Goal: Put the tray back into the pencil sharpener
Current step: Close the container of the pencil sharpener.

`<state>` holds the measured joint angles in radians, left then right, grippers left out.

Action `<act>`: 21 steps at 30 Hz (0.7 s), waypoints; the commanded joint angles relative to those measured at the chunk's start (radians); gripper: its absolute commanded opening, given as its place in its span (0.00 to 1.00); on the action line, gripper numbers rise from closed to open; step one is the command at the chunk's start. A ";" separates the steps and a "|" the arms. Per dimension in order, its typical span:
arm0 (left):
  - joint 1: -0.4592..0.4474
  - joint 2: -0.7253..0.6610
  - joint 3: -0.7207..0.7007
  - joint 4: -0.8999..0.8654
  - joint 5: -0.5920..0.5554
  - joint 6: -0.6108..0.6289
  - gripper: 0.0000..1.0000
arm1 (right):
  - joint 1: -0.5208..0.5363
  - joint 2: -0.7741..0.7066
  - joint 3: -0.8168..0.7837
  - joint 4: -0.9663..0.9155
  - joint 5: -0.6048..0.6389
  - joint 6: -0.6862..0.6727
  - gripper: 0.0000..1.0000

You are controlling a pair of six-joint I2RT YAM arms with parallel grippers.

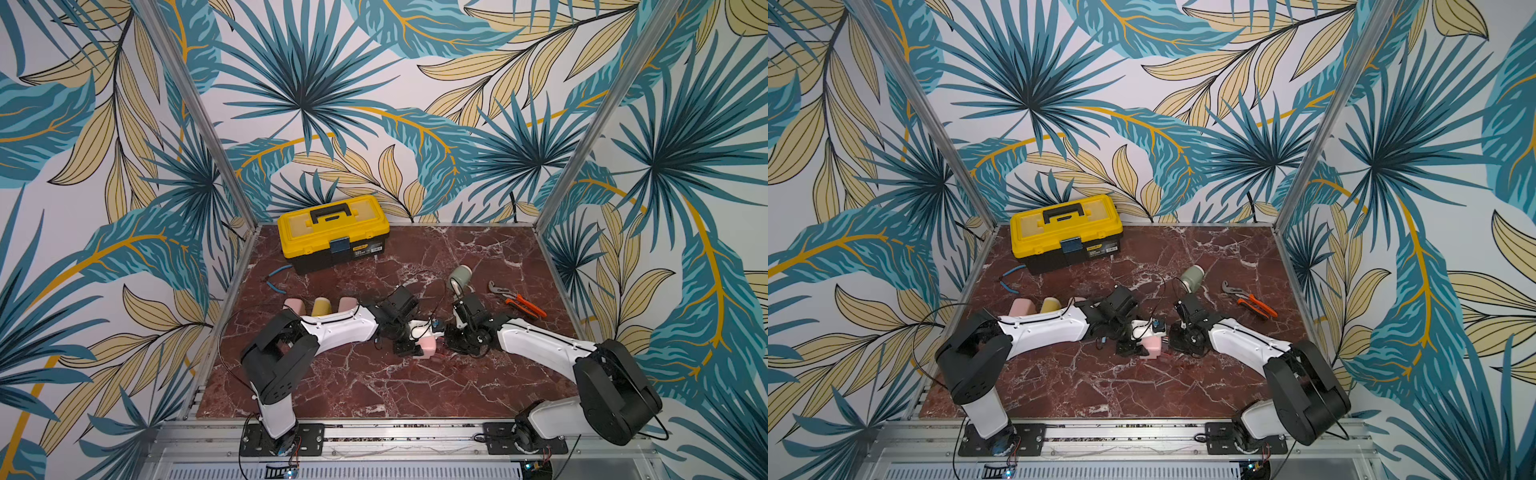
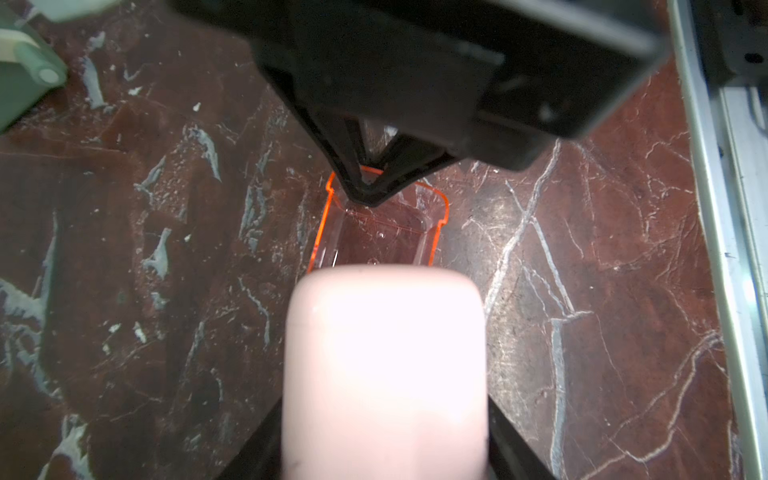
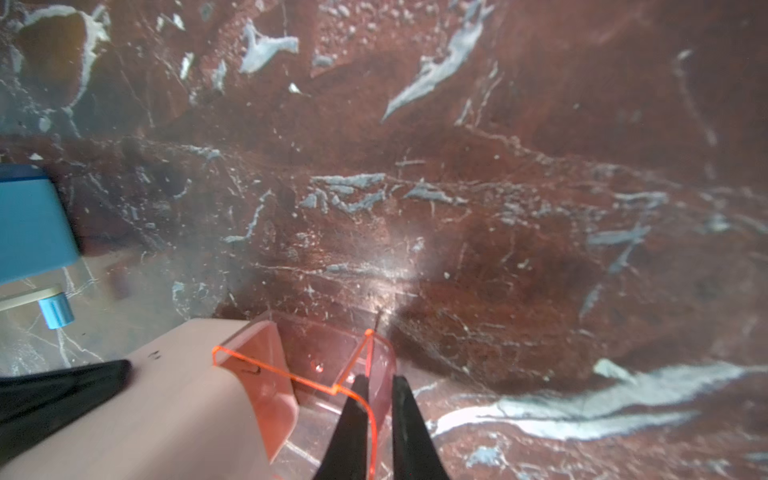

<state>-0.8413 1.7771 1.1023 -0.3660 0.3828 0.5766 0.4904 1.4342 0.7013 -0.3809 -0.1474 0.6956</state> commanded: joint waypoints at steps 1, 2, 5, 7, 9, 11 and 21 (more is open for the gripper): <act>-0.013 0.041 0.018 0.006 0.026 0.015 0.48 | 0.002 0.018 0.004 0.097 -0.064 0.009 0.15; -0.013 0.042 0.020 0.008 0.027 0.014 0.48 | 0.003 0.021 0.004 0.109 -0.069 0.011 0.17; -0.014 0.044 0.020 0.009 0.032 0.014 0.48 | 0.002 0.026 0.005 0.135 -0.077 0.024 0.19; -0.013 0.044 0.019 0.009 0.028 0.013 0.48 | 0.002 0.020 0.006 0.134 -0.073 0.027 0.19; -0.013 0.042 0.018 0.010 0.017 0.014 0.47 | 0.003 0.008 0.008 0.108 -0.054 0.014 0.19; -0.013 0.041 0.015 0.010 0.009 0.015 0.48 | 0.003 -0.002 0.009 0.072 -0.036 -0.008 0.18; -0.012 0.035 0.013 0.016 -0.017 0.017 0.48 | 0.004 -0.052 -0.041 -0.027 0.025 -0.109 0.24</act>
<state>-0.8436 1.7828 1.1110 -0.3676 0.3801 0.5785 0.4873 1.4048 0.6891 -0.3759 -0.1452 0.6312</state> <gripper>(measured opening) 0.580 0.235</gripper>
